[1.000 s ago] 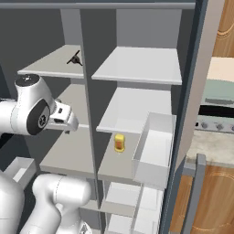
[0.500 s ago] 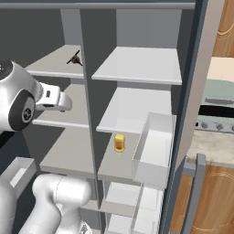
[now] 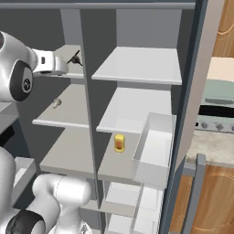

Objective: Pick up the frozen fish from the freezer, place it on any shelf in the fridge, and close the fridge and freezer doors when done.

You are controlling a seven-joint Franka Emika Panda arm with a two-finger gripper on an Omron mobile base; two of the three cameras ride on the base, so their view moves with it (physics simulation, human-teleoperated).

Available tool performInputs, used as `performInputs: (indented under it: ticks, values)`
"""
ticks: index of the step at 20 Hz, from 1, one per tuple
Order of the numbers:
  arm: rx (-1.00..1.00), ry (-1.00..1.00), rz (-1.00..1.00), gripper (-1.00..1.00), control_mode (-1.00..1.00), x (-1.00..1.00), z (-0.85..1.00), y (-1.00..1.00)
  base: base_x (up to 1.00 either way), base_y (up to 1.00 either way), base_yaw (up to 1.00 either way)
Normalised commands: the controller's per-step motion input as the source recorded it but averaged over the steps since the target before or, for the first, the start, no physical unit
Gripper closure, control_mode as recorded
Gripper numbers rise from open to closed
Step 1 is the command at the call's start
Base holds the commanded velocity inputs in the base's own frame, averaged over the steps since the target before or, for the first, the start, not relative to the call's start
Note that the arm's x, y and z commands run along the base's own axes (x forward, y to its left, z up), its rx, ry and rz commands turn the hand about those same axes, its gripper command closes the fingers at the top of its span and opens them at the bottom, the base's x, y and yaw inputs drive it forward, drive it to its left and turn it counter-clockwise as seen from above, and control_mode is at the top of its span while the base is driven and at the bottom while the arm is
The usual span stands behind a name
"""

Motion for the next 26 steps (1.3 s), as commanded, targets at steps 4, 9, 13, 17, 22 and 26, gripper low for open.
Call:
performInputs:
  ticks: [4,9,13,17,22,26]
  values:
    - [0.0,-0.04,0.11,-1.0,-1.0,0.72,0.31,0.56,0.0,0.0,0.0]
    - [0.0,0.01,0.03,-1.0,-1.0,0.64,-0.19,0.05,0.0,0.0,0.0]
    - [0.0,0.02,0.0,-1.0,-1.0,0.68,-0.22,0.0,0.0,0.0,0.0]
    - [0.0,0.06,0.0,-1.0,-1.0,0.77,-0.32,0.0,0.0,0.0,0.0]
    - [0.0,0.06,0.0,-1.0,-1.0,0.79,-0.17,0.0,0.0,0.0,0.0]
    - [0.0,0.06,0.0,-1.0,-1.0,0.67,-0.04,0.0,0.0,0.0,0.0]
